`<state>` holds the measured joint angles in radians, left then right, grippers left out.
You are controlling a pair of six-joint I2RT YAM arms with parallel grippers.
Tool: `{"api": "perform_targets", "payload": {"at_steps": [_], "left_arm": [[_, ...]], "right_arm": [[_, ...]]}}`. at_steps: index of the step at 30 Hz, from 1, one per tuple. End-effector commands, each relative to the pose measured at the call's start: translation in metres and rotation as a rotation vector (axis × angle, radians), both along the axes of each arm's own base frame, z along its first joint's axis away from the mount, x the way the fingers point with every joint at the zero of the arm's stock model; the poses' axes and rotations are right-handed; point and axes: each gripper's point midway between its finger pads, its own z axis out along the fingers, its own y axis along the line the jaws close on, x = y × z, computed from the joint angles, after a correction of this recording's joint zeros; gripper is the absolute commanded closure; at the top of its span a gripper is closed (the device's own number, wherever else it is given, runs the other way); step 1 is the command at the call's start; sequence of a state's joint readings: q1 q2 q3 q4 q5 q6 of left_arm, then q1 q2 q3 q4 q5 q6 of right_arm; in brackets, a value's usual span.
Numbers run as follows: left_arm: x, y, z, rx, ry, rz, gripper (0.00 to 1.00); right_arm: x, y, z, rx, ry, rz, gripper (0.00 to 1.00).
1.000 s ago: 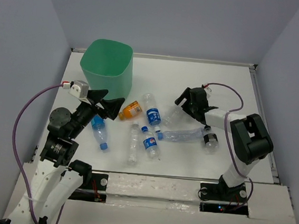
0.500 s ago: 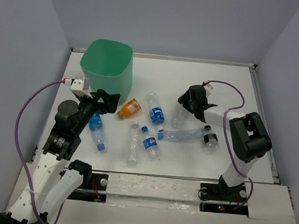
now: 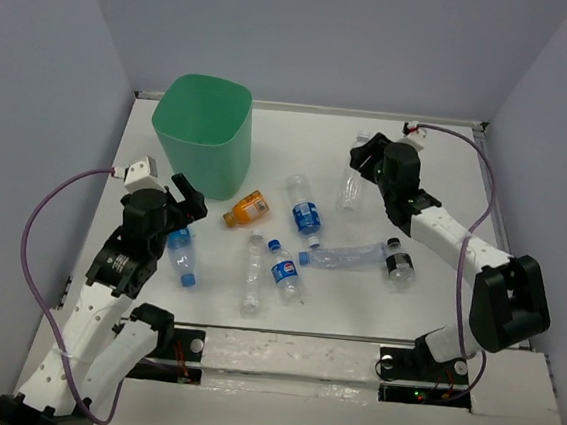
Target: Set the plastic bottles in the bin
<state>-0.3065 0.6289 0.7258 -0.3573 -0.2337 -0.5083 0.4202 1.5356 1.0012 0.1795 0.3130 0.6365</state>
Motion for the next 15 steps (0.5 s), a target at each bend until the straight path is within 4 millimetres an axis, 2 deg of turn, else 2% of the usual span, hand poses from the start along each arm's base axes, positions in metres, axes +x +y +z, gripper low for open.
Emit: {"api": "perform_targets", "payload": {"at_steps": [1,2,3,6,7,8,9,10,11,12,13,14,15], "left_arm": [[-0.005,0.031,-0.008,0.000,0.069,0.208,0.02],[-0.005,0.034,-0.014,0.004,0.090,0.231,0.01],[-0.006,0.035,-0.018,0.013,0.110,0.235,0.01],[-0.008,0.042,-0.036,0.030,0.187,0.294,0.01],[-0.008,0.042,-0.040,0.031,0.201,0.297,0.01],[-0.007,0.041,-0.046,0.035,0.233,0.295,0.01],[-0.006,0.040,-0.049,0.031,0.251,0.288,0.01],[-0.004,0.038,-0.055,0.038,0.280,0.269,0.01],[-0.003,0.037,-0.056,0.016,0.289,0.260,0.01],[-0.002,0.042,-0.065,0.015,0.331,0.259,0.01],[-0.003,0.048,-0.070,0.016,0.352,0.278,0.01],[-0.004,0.052,-0.080,0.021,0.396,0.297,0.01],[-0.004,0.056,-0.083,0.022,0.413,0.311,0.01]], "right_arm": [[0.003,0.029,0.111,0.064,-0.291,0.167,0.68],[-0.001,0.043,0.130,0.085,-0.325,0.222,0.68],[-0.001,0.043,0.130,0.085,-0.329,0.223,0.68],[-0.008,0.072,0.168,0.118,-0.417,0.321,0.68],[-0.011,0.086,0.192,0.139,-0.462,0.365,0.68],[-0.009,0.097,0.195,0.136,-0.470,0.392,0.68],[-0.016,0.114,0.226,0.155,-0.530,0.451,0.68],[-0.019,0.125,0.237,0.163,-0.551,0.488,0.68],[-0.020,0.136,0.228,0.158,-0.535,0.522,0.68],[-0.021,0.148,0.252,0.173,-0.583,0.553,0.68],[-0.032,0.166,0.265,0.175,-0.614,0.617,0.68],[-0.039,0.173,0.301,0.191,-0.691,0.640,0.68],[-0.044,0.182,0.313,0.194,-0.726,0.667,0.68]]}}
